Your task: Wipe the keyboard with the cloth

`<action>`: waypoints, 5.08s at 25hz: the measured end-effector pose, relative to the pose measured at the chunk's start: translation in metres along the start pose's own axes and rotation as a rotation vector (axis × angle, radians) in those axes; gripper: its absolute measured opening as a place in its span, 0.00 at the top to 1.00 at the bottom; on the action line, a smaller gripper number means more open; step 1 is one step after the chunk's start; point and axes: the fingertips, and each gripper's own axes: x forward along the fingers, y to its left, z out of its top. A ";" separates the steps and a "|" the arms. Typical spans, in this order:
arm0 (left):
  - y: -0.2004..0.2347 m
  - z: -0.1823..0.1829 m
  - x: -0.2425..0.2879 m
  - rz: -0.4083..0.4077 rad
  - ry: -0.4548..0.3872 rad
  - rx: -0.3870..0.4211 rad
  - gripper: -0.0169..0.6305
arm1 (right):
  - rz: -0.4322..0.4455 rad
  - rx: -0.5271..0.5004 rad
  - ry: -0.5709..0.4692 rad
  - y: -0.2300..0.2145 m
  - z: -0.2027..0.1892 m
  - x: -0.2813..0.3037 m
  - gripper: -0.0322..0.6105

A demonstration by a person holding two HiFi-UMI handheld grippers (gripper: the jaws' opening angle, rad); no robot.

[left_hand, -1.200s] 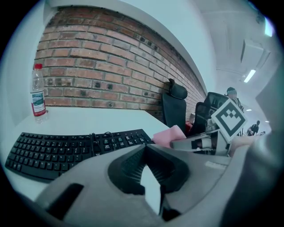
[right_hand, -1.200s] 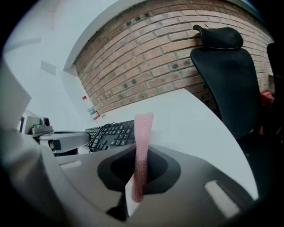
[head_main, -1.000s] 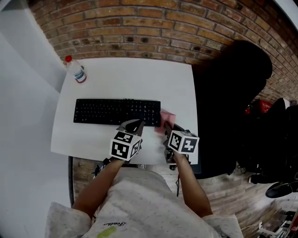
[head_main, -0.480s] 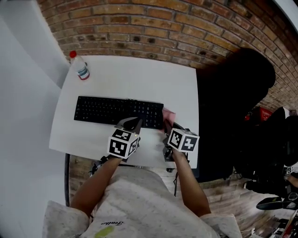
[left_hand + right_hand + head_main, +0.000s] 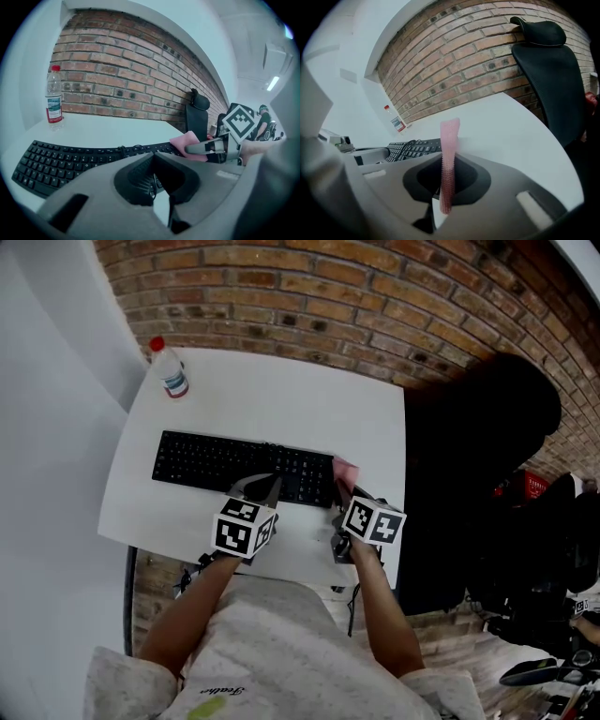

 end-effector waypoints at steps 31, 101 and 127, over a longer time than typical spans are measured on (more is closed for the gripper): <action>0.036 -0.010 -0.027 0.142 -0.025 -0.100 0.99 | 0.065 -0.338 0.137 -0.010 0.035 0.031 0.91; 0.169 -0.018 -0.107 0.209 -0.130 -0.263 0.98 | 0.368 -0.611 0.623 0.127 0.026 0.115 0.91; 0.215 -0.028 -0.135 0.209 -0.131 -0.291 0.98 | 0.401 -0.668 0.666 0.205 0.006 0.148 0.91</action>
